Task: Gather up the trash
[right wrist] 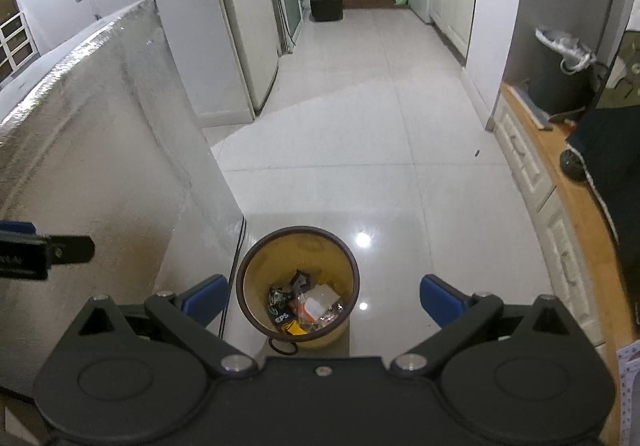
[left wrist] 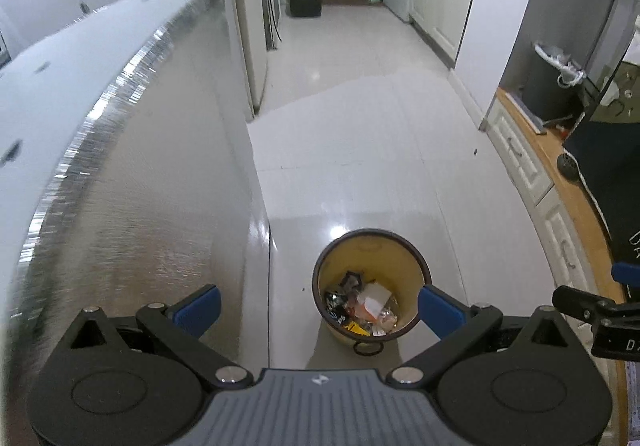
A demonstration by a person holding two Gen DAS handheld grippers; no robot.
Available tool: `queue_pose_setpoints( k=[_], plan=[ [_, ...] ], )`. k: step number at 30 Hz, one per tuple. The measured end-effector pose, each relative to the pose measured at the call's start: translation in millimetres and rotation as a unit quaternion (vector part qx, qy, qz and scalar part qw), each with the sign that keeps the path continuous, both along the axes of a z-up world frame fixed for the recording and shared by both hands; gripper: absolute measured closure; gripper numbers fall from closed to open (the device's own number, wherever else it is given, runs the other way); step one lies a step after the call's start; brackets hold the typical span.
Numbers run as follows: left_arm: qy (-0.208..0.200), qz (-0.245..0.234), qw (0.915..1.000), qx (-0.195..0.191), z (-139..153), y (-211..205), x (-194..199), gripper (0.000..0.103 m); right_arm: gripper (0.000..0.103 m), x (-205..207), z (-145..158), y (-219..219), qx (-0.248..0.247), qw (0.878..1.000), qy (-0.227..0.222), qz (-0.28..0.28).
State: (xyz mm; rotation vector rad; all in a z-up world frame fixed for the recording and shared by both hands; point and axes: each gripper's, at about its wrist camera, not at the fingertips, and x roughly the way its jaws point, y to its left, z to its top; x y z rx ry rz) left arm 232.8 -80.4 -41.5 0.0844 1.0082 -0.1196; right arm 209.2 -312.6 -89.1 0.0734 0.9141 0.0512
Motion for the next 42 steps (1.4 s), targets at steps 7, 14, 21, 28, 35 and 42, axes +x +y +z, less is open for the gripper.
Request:
queue_pose_setpoints(
  k=[7,14,21,28,35,42],
  plan=[
    [-0.02,-0.012,0.9997,0.004,25,6,-29,0.0,0.0,-32,25,7,-0.009,0.999,-0.035,0.008],
    [-0.038,-0.014,0.9992,-0.002,42,19,-62,0.0,0.0,-61,43,13,-0.01,0.998,-0.055,0.008],
    [-0.052,-0.006,0.9986,0.001,41,28,-91,0.0,0.0,-86,47,23,-0.016,0.997,-0.068,0.01],
    [-0.058,0.001,0.9983,0.007,31,39,-113,0.0,0.0,-109,47,28,-0.014,0.997,-0.078,-0.001],
    [-0.07,-0.003,0.9975,0.012,26,39,-126,0.0,0.0,-126,49,34,-0.027,0.996,-0.09,-0.004],
    [-0.089,-0.003,0.9957,0.026,22,39,-136,0.0,0.0,-137,47,39,-0.043,0.994,-0.101,-0.007]
  ],
)
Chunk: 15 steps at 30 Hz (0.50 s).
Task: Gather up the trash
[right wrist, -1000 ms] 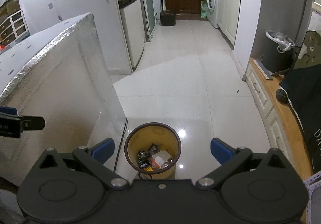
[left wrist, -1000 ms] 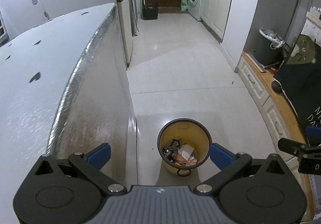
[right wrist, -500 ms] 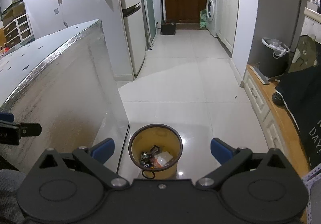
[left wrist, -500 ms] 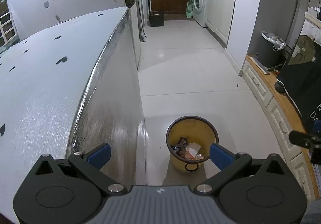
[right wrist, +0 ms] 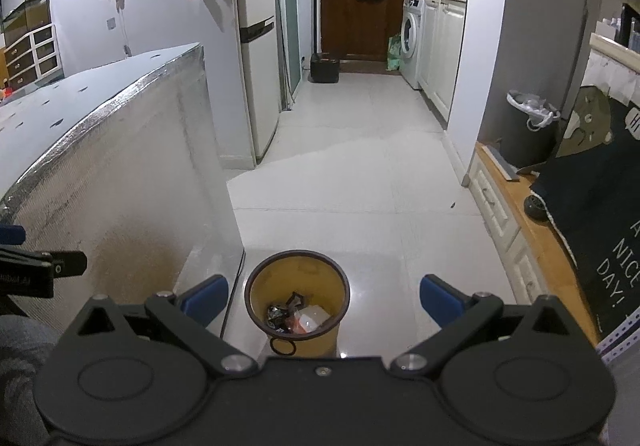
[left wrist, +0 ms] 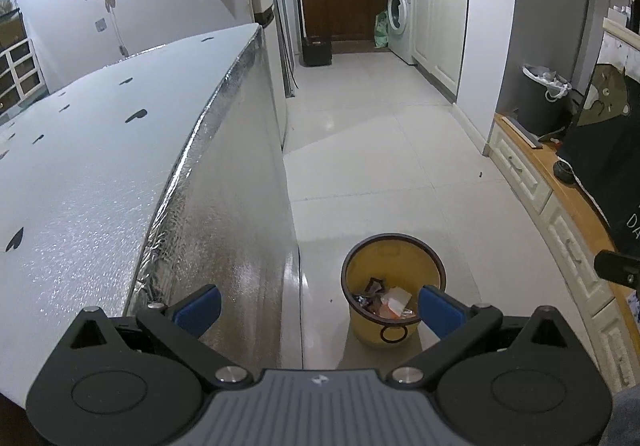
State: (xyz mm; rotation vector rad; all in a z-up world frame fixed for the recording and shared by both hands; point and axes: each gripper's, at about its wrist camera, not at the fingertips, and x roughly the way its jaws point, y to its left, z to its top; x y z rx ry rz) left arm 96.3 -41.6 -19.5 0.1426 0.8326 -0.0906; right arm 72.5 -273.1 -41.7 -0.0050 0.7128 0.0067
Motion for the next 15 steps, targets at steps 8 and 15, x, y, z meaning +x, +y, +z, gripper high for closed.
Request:
queue_pose_setpoints(
  k=[8,15],
  plan=[
    [-0.015,-0.002,0.9999,-0.003,0,0,-11,0.0,0.0,-9,-1,3,-0.01,1.0,-0.005,0.0],
    [-0.017,-0.001,0.9998,-0.002,1,-2,-17,0.0,0.0,-15,0,0,-0.013,1.0,-0.005,-0.008]
  ],
)
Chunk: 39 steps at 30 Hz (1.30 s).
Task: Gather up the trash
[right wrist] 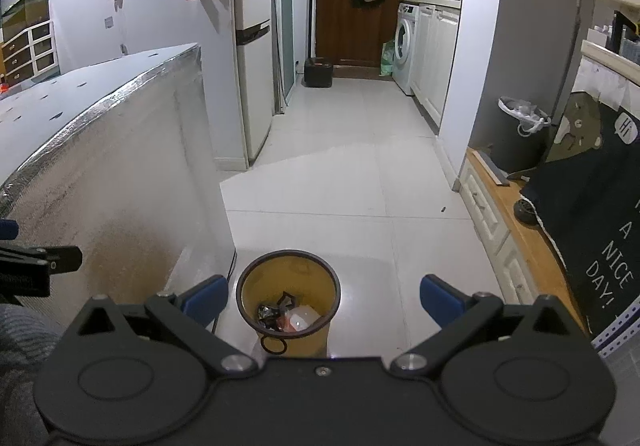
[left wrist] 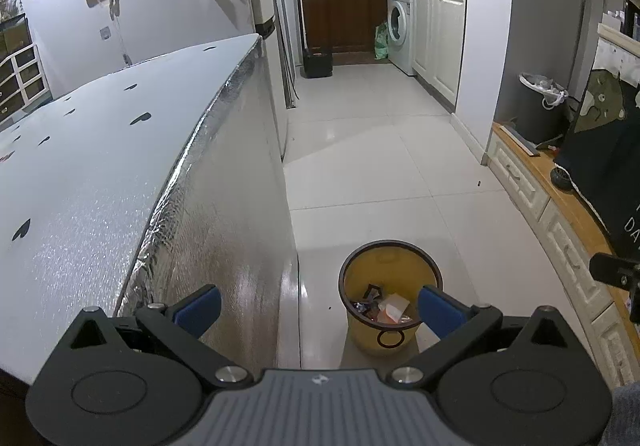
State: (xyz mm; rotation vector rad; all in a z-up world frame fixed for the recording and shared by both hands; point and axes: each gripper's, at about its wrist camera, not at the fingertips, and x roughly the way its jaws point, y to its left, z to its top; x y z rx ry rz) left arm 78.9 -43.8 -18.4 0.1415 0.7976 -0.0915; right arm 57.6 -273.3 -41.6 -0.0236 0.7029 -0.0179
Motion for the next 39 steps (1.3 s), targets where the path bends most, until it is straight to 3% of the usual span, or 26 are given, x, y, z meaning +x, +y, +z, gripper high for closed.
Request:
queue_pose_setpoints(
  k=[39],
  plan=[
    [-0.024,-0.001,0.9997,0.005,6,-5,-19,0.0,0.0,-15,4,-2,0.007,1.0,-0.018,-0.003]
  ],
)
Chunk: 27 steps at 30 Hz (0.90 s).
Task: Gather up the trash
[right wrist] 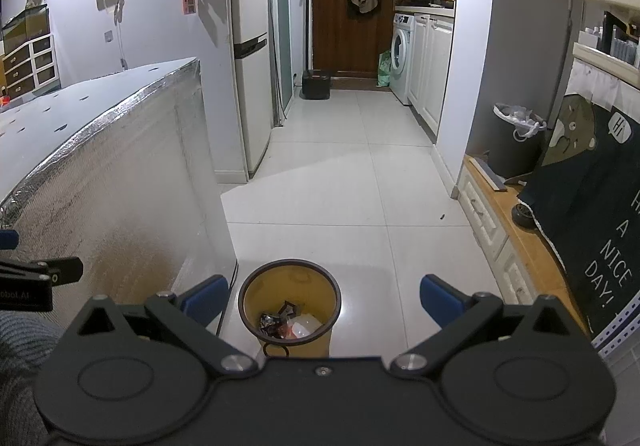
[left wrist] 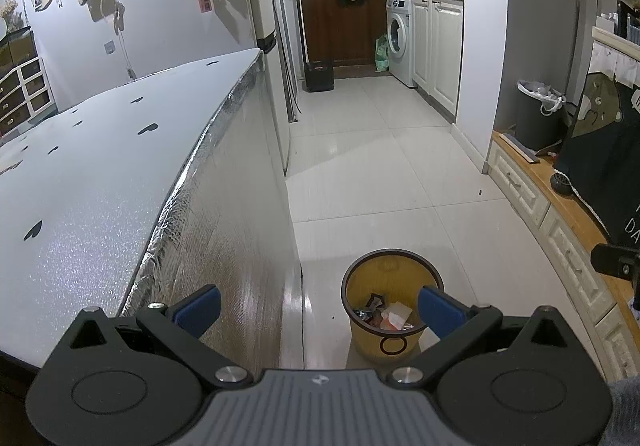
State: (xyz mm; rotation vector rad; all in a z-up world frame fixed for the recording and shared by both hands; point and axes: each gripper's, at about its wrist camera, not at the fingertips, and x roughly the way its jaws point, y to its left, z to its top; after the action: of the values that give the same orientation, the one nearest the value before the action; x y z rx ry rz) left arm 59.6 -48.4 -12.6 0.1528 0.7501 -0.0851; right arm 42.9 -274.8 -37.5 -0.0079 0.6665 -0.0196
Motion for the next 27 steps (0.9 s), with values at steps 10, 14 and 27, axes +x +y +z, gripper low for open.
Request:
queue_pose_setpoints(
  k=[10,14,27],
  plan=[
    [-0.003,-0.002,1.0,0.001,2.5,1.7,0.8,0.0,0.0,-0.1,0.0,0.3,0.0,1.0,0.0,0.0],
    [-0.003,-0.002,1.0,0.002,2.5,2.0,0.1,0.0,0.0,-0.2,0.1,0.2,0.001,1.0,0.0,-0.001],
    [-0.004,-0.001,1.0,0.003,2.4,2.8,0.4,0.0,0.0,0.2,-0.6,-0.3,0.0,1.0,0.0,0.0]
  ],
)
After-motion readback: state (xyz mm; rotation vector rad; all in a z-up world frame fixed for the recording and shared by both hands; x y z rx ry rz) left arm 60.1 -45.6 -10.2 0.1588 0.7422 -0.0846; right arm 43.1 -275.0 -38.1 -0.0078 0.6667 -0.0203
